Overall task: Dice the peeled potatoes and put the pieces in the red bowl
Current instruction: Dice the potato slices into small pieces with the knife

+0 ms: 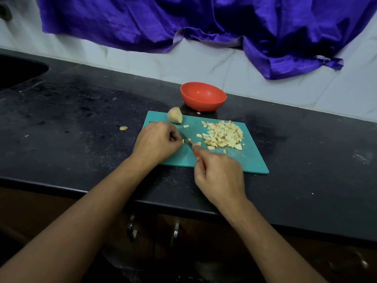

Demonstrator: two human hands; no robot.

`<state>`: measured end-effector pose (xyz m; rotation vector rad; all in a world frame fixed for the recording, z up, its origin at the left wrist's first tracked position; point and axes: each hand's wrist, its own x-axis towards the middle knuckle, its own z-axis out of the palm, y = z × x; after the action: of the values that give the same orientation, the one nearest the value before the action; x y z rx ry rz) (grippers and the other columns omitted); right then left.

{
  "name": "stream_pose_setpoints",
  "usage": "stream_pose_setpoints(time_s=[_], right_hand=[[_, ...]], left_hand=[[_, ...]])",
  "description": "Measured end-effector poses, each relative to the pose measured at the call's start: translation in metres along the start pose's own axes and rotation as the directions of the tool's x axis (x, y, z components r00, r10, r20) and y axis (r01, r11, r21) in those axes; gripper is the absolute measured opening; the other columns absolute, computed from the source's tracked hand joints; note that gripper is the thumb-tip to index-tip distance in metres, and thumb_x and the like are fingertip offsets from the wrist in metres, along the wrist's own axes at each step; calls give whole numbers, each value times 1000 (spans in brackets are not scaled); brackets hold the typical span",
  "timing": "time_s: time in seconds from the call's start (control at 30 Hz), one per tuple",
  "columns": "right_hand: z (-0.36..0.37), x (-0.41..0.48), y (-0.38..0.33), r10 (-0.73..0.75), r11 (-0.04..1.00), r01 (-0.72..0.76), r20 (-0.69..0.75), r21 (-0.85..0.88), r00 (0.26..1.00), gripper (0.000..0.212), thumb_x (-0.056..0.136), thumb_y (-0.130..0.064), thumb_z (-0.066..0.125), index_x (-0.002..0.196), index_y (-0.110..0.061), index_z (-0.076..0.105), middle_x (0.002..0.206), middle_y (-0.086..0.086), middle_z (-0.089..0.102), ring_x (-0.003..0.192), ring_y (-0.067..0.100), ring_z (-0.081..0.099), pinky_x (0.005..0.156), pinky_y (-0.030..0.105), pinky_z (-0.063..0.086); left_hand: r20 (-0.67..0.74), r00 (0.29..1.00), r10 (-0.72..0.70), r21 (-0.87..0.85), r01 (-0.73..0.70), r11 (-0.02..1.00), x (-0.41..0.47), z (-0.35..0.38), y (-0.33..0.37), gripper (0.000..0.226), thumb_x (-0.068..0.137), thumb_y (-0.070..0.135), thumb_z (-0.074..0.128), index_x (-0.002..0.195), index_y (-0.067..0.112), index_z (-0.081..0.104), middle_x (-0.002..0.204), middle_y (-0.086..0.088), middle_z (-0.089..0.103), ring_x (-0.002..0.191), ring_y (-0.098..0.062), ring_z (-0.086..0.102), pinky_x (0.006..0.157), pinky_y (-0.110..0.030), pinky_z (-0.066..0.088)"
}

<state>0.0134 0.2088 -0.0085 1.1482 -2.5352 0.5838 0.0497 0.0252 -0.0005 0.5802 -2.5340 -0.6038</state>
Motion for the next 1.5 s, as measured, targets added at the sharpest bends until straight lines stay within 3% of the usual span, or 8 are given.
stream_pose_setpoints(time_s=[0.27,0.43,0.6,0.77,0.97,1.1,1.3,1.5], right_hand=[[2,-1,2,47,999,-45,-80,31,996,44,99,-30,52,141,-34,60,71,-8,65,59,12,55,54,30,41],[-2,5,16,192,962,-155,-155,224,969,42,98,-26,55,139,-35,63,60,-13,54,50,4,46,50,23,33],[-11,10,50,264,952,-231,-158,199,951,42,98,-28,56,138,-38,62,59,-10,56,49,10,49,51,35,49],[-10,10,56,277,946,-240,-156,220,948,40,98,-30,56,136,-39,63,63,-9,60,51,9,50,52,33,47],[-6,13,67,461,799,-327,-164,505,872,38,99,-23,59,136,-32,66,84,-14,70,48,5,51,47,18,36],[-5,13,69,506,728,-327,-151,602,849,36,99,-22,60,133,-32,67,79,-13,72,58,19,63,51,37,54],[-4,14,72,526,694,-313,-160,648,836,36,99,-20,60,132,-30,68,70,-8,69,50,18,53,47,34,46],[-2,14,73,541,661,-307,-151,685,828,36,99,-21,60,133,-29,68,82,-4,75,72,30,69,62,47,60]], left_hand=[[15,1000,-27,6,27,1000,2,2,-2,9,84,29,73,77,26,75,71,16,69,74,-4,65,71,-27,51],[46,997,-59,50,57,997,7,4,2,12,87,35,71,77,28,72,73,16,68,79,-8,65,70,-32,52],[76,997,1,51,-5,999,19,15,21,10,90,32,71,81,28,72,77,15,67,79,-8,64,67,-34,54],[141,987,74,-21,-71,997,34,32,42,5,90,35,75,87,31,76,82,19,67,87,-6,64,66,-29,51],[59,997,47,-64,-43,997,49,26,35,20,90,26,72,109,33,76,91,17,67,101,-8,59,82,-36,54],[146,989,-3,15,1,1000,49,27,35,11,86,38,77,96,35,73,93,11,66,89,-9,63,80,-38,57],[234,970,71,-117,-45,992,44,39,62,14,88,17,75,98,25,79,81,18,67,87,-5,67,87,-37,59],[287,958,1,-148,44,988,39,23,53,42,79,59,79,108,29,69,93,11,68,90,-7,64,79,-32,54]])
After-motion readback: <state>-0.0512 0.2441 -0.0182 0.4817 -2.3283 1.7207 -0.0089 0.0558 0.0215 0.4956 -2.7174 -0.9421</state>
